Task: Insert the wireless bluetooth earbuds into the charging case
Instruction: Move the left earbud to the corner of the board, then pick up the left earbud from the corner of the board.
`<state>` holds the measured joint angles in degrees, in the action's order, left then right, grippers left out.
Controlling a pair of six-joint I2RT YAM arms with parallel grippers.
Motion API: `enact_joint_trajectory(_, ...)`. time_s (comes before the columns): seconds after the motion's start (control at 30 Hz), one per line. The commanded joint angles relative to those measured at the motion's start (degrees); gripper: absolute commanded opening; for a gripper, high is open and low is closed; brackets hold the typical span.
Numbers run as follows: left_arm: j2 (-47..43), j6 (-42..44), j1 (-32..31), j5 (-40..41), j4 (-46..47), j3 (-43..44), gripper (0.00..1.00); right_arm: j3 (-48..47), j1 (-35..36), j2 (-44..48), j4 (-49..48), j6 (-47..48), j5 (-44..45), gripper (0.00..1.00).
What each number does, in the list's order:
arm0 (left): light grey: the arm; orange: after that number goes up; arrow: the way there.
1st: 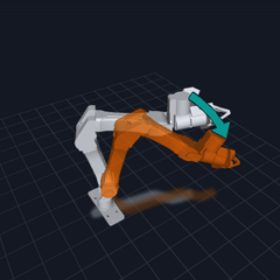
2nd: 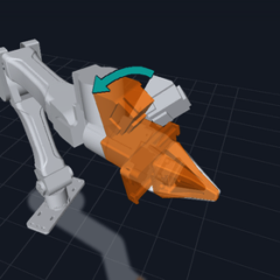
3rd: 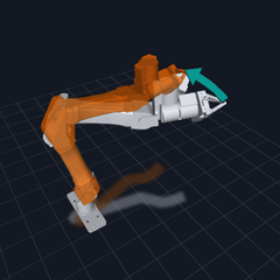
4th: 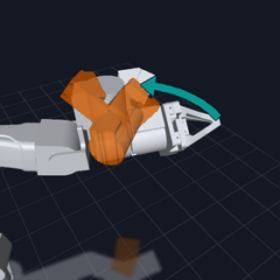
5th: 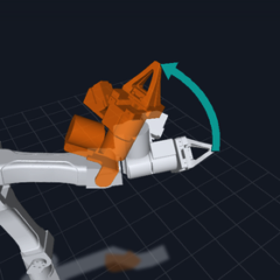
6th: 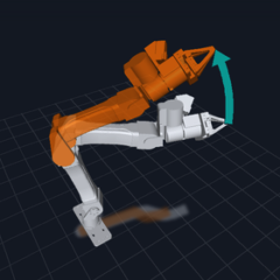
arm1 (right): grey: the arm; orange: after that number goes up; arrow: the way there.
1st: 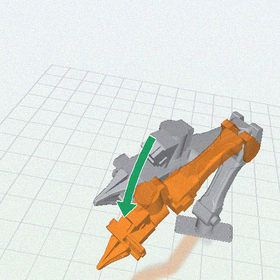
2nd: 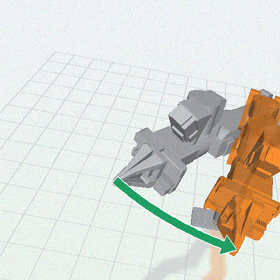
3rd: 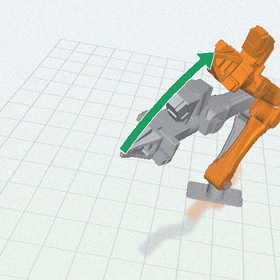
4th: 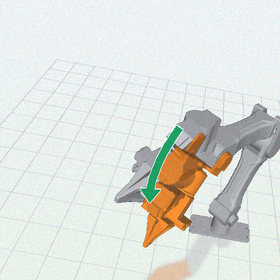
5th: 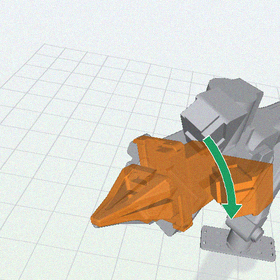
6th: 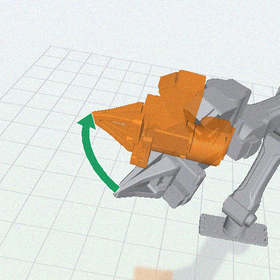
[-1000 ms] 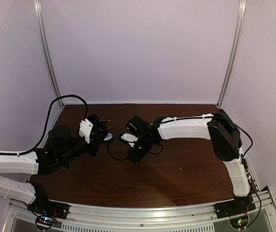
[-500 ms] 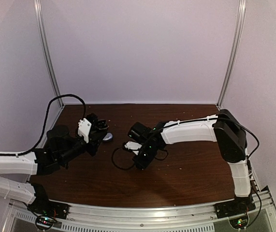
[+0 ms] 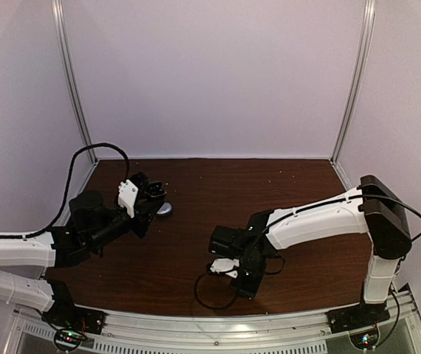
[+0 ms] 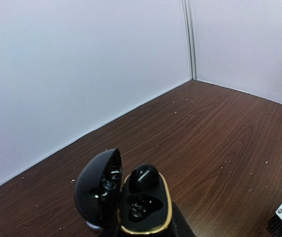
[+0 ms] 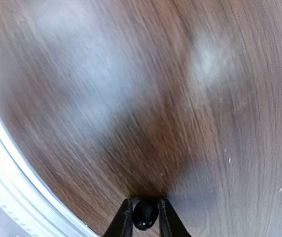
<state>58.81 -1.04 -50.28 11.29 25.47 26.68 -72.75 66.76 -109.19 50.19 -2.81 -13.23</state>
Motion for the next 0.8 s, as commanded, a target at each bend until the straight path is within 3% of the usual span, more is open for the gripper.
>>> enact_joint_trajectory(0.0,-0.25,-0.44,0.37,-1.35,2.85,1.14,0.0,0.16,0.78,0.12,4.72,-0.68,3.14,0.23)
enact_joint_trajectory(0.53,-0.77,-0.69,0.37,-1.4,2.39,0.75,0.0,-4.77,2.49,-3.71,7.19,-2.24,5.57,0.26)
enact_joint_trajectory(0.77,-0.88,-0.57,0.43,-1.23,2.26,0.74,0.0,-4.57,2.5,-3.93,7.54,-2.08,5.98,0.16)
